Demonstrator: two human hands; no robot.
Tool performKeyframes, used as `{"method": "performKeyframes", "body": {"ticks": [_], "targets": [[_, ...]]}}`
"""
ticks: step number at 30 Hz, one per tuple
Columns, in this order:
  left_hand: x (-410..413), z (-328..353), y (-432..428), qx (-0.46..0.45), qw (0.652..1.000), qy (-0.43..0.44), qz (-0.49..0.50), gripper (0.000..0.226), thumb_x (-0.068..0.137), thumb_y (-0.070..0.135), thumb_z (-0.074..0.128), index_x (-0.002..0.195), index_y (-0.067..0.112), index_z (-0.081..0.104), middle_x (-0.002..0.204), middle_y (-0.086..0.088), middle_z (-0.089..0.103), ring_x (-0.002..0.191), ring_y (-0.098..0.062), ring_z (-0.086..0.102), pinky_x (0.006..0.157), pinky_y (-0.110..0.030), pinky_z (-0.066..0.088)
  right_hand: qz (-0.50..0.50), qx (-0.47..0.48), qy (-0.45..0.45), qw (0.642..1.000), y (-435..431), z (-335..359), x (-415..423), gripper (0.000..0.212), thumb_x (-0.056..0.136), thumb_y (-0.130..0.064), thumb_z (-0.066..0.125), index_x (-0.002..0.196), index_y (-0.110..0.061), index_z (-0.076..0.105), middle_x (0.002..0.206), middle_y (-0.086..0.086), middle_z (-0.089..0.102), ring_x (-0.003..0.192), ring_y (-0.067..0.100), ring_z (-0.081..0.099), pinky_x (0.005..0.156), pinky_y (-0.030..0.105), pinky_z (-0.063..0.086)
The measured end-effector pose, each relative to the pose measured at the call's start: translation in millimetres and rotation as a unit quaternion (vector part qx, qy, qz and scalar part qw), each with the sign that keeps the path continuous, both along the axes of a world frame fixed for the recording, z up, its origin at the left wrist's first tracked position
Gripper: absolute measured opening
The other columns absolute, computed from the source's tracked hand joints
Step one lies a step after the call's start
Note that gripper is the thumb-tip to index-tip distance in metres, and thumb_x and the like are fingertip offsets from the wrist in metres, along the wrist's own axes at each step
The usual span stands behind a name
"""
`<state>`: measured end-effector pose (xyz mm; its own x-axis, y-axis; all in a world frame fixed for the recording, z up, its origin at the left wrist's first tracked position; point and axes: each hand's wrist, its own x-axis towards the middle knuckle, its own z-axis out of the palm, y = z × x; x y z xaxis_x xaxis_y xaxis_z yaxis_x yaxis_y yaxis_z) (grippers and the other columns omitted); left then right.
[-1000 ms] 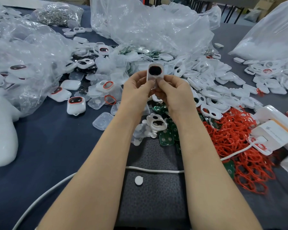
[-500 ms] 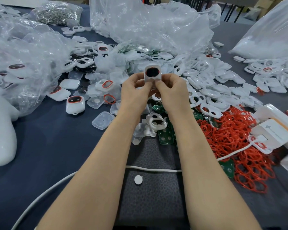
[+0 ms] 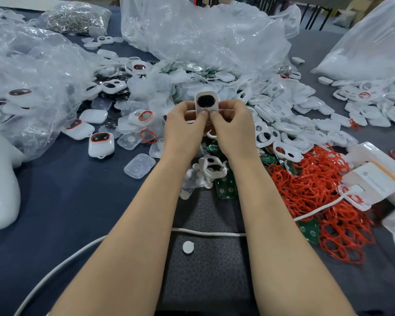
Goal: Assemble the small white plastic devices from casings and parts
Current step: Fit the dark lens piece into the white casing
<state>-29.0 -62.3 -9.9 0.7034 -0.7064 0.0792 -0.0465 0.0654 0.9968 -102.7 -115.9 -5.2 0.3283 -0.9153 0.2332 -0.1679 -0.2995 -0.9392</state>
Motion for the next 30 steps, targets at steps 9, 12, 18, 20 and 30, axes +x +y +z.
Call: {"method": "performKeyframes", "body": {"ticks": [9, 12, 18, 20, 30], "targets": [[13, 6, 3, -0.031, 0.996, 0.078, 0.034, 0.006, 0.094, 0.009, 0.058, 0.098, 0.013, 0.057, 0.088, -0.006, 0.067, 0.076, -0.013, 0.068, 0.076, -0.026, 0.057, 0.011, -0.009, 0.029, 0.999, -5, 15, -18, 0.004, 0.09, -0.024, 0.061, 0.093, -0.023, 0.064, 0.085, -0.008, 0.065, 0.082, 0.011, 0.064, 0.079, 0.032, 0.055], [18, 10, 6, -0.086, 0.977, 0.191, 0.047, 0.011, 0.094, 0.004, 0.057, 0.1, 0.013, 0.058, 0.084, -0.001, 0.064, 0.065, -0.003, 0.063, 0.064, -0.015, 0.054, -0.056, -0.04, 0.081, 0.994, -18, 19, -32, 0.012, 0.088, -0.017, 0.057, 0.093, -0.023, 0.066, 0.079, -0.011, 0.06, 0.077, 0.009, 0.059, 0.068, 0.022, 0.047], [28, 16, 9, -0.124, 0.935, 0.322, 0.078, 0.014, 0.094, -0.001, 0.052, 0.107, 0.004, 0.05, 0.093, -0.011, 0.064, 0.066, -0.01, 0.057, 0.054, -0.014, 0.05, -0.001, -0.08, 0.266, 0.961, -15, 13, -31, 0.013, 0.086, -0.014, 0.059, 0.093, -0.02, 0.067, 0.078, -0.011, 0.06, 0.073, 0.006, 0.054, 0.058, 0.015, 0.038], [30, 19, 10, -0.132, 0.929, 0.337, 0.078, 0.009, 0.095, -0.001, 0.048, 0.097, 0.008, 0.048, 0.092, -0.012, 0.069, 0.067, -0.011, 0.054, 0.055, -0.015, 0.05, 0.006, -0.099, 0.281, 0.955, -10, 11, -26, 0.016, 0.086, -0.015, 0.059, 0.1, -0.017, 0.068, 0.092, -0.002, 0.064, 0.087, 0.014, 0.057, 0.071, 0.022, 0.043], [38, 18, 16, -0.151, 0.933, 0.316, 0.084, 0.035, 0.096, -0.006, 0.041, 0.13, 0.002, 0.045, 0.089, -0.01, 0.065, 0.073, -0.014, 0.069, 0.06, -0.02, 0.056, 0.073, -0.16, 0.283, 0.943, 16, 3, 5, 0.032, 0.089, -0.034, 0.063, 0.114, -0.015, 0.064, 0.11, 0.007, 0.063, 0.105, 0.022, 0.055, 0.094, 0.036, 0.043]]}}
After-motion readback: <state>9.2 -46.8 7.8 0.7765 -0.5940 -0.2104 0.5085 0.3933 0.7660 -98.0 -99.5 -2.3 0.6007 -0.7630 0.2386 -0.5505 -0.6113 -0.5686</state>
